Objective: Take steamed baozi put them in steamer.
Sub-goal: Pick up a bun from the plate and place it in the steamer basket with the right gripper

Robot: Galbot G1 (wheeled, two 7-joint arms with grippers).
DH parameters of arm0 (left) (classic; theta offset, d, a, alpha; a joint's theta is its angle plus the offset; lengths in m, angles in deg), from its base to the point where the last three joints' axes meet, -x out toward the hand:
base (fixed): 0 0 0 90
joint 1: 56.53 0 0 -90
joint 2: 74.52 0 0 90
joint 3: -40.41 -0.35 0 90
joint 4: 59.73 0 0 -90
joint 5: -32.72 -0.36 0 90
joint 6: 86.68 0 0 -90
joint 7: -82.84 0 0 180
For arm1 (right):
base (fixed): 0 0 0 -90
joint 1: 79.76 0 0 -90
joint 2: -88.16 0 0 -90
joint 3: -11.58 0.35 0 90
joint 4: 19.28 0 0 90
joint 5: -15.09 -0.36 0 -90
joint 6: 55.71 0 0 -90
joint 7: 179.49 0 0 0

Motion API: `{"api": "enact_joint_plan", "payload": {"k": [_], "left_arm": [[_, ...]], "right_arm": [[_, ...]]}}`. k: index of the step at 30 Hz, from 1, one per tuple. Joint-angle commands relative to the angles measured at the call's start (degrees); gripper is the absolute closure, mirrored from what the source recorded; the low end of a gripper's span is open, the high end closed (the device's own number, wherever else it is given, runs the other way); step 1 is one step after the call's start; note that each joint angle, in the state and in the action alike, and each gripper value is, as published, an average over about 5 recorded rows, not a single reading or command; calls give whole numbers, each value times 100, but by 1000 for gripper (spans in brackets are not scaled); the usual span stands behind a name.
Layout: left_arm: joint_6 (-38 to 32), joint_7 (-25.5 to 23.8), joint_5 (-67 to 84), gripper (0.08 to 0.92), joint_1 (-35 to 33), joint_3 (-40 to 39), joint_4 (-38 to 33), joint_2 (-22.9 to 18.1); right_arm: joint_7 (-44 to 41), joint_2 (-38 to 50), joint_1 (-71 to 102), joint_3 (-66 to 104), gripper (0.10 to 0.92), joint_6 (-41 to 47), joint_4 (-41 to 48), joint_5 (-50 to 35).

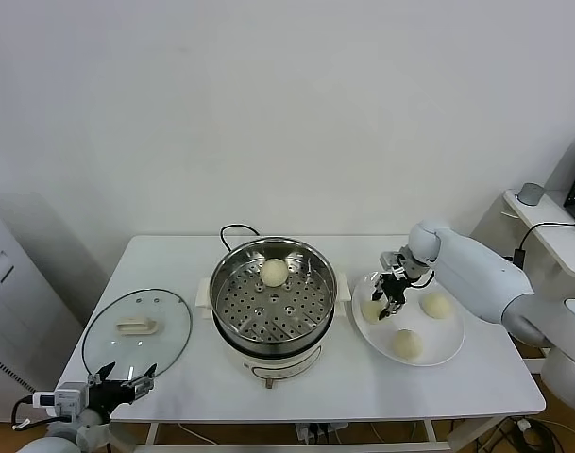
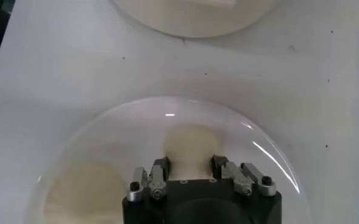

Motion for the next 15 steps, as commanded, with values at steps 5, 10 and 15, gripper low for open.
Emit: {"api": "enact_joint_plan", "payload": {"k": [5, 10, 15], "left_arm": [[24, 18, -1, 177, 11, -9, -12, -17], [53, 35, -3, 177, 24, -16, -32, -26], [62, 48, -3, 177, 43, -27, -28, -18]], "right_arm": [[-344, 535, -1838, -1475, 577, 522, -930, -1437], [-365, 760, -2733, -2193, 575, 1113, -1672, -2370], [-328, 820, -3451, -2494, 575, 1763, -2312, -3000]]}}
